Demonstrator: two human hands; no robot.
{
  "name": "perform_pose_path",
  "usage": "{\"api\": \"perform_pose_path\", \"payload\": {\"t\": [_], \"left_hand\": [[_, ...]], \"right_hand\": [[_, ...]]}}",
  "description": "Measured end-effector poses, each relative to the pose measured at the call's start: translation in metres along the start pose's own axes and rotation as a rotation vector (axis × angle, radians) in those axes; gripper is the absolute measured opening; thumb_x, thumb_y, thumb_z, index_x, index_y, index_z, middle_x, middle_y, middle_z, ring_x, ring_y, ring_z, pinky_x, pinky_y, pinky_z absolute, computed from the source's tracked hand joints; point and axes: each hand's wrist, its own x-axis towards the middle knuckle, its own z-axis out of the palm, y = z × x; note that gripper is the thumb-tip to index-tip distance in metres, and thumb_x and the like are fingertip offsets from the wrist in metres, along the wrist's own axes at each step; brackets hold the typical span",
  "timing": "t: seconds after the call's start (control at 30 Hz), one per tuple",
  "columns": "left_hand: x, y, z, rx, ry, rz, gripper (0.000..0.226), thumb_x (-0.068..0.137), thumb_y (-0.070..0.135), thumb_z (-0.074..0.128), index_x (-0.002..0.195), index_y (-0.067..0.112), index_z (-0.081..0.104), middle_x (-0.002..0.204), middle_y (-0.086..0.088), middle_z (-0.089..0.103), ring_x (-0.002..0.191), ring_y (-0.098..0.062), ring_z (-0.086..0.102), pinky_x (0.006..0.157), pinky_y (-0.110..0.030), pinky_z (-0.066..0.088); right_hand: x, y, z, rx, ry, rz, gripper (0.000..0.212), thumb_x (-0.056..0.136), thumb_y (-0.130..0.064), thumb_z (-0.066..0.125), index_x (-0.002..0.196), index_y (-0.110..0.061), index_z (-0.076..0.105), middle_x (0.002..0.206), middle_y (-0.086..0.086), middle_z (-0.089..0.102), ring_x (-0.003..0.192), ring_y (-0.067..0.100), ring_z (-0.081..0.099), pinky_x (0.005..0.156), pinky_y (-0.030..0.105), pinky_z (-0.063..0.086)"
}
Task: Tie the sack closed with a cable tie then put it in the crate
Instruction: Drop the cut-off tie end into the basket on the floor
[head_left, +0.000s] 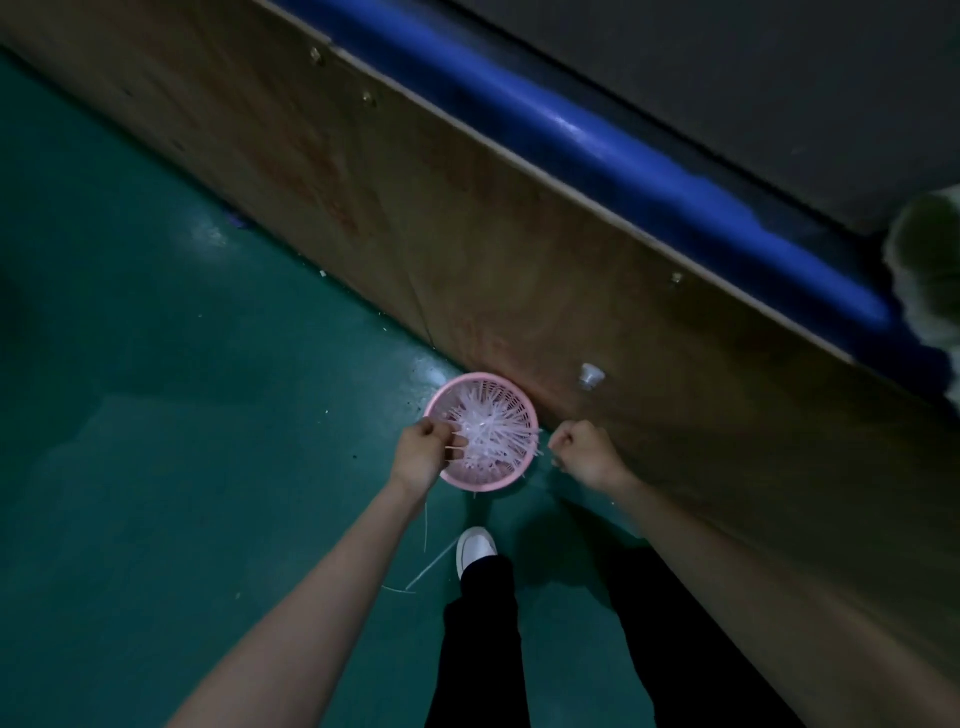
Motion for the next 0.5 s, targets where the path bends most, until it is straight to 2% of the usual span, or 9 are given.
{"api": "perform_pose_path", "payload": {"t": [0.13, 0.2, 0.3, 0.37, 0.43, 0.5], "left_hand": [[-0.035, 0.032, 0.002, 0.074, 0.005, 0.105, 0.023, 0.097, 0.002, 0.037, 0.105, -0.005, 0.057, 0.079, -0.009, 0.061, 0.068, -0.018, 0.057, 0.064, -0.025, 0.049], [-0.058, 0.052, 0.003, 0.106, 0.001, 0.17, 0.023, 0.097, 0.001, 0.036, 0.1, -0.003, 0.059, 0.078, -0.009, 0.062, 0.069, -0.019, 0.057, 0.07, -0.03, 0.051], [-0.096, 0.082, 0.003, 0.147, -0.015, 0.285, 0.025, 0.095, -0.001, 0.038, 0.085, 0.007, 0.06, 0.073, -0.006, 0.062, 0.066, -0.017, 0.057, 0.067, -0.024, 0.05], [-0.123, 0.101, 0.004, 0.19, -0.022, 0.374, 0.029, 0.093, 0.0, 0.04, 0.079, 0.015, 0.06, 0.072, -0.005, 0.064, 0.066, -0.017, 0.059, 0.071, -0.028, 0.052], [-0.155, 0.125, 0.006, 0.218, -0.028, 0.459, 0.028, 0.093, 0.001, 0.043, 0.08, 0.018, 0.061, 0.074, -0.005, 0.066, 0.068, -0.016, 0.061, 0.071, -0.024, 0.053], [-0.18, 0.146, 0.008, 0.228, -0.033, 0.532, 0.025, 0.094, 0.003, 0.046, 0.081, 0.018, 0.061, 0.074, -0.004, 0.067, 0.067, -0.012, 0.061, 0.063, -0.014, 0.049]], "right_hand": [[-0.039, -0.016, -0.03, 0.087, 0.08, -0.077, 0.029, 0.084, -0.003, 0.053, 0.066, -0.024, 0.06, 0.078, 0.007, 0.071, 0.075, 0.019, 0.064, 0.077, 0.031, 0.051], [-0.064, -0.026, -0.047, 0.122, 0.102, -0.121, 0.029, 0.085, -0.005, 0.055, 0.065, -0.025, 0.06, 0.076, 0.009, 0.072, 0.073, 0.02, 0.065, 0.079, 0.035, 0.053], [-0.105, -0.042, -0.072, 0.172, 0.12, -0.199, 0.029, 0.084, -0.005, 0.057, 0.064, -0.026, 0.059, 0.072, 0.007, 0.07, 0.07, 0.022, 0.065, 0.08, 0.041, 0.055], [-0.135, -0.052, -0.09, 0.179, 0.155, -0.241, 0.028, 0.083, -0.008, 0.059, 0.064, -0.028, 0.06, 0.073, 0.009, 0.072, 0.073, 0.026, 0.068, 0.079, 0.039, 0.055], [-0.173, -0.062, -0.113, 0.219, 0.207, -0.28, 0.022, 0.083, -0.007, 0.06, 0.07, -0.024, 0.065, 0.073, 0.011, 0.072, 0.071, 0.024, 0.068, 0.074, 0.036, 0.054], [-0.202, -0.071, -0.13, 0.272, 0.224, -0.318, 0.011, 0.084, -0.007, 0.06, 0.081, -0.014, 0.067, 0.072, 0.009, 0.071, 0.063, 0.013, 0.064, 0.067, 0.023, 0.05]]}}
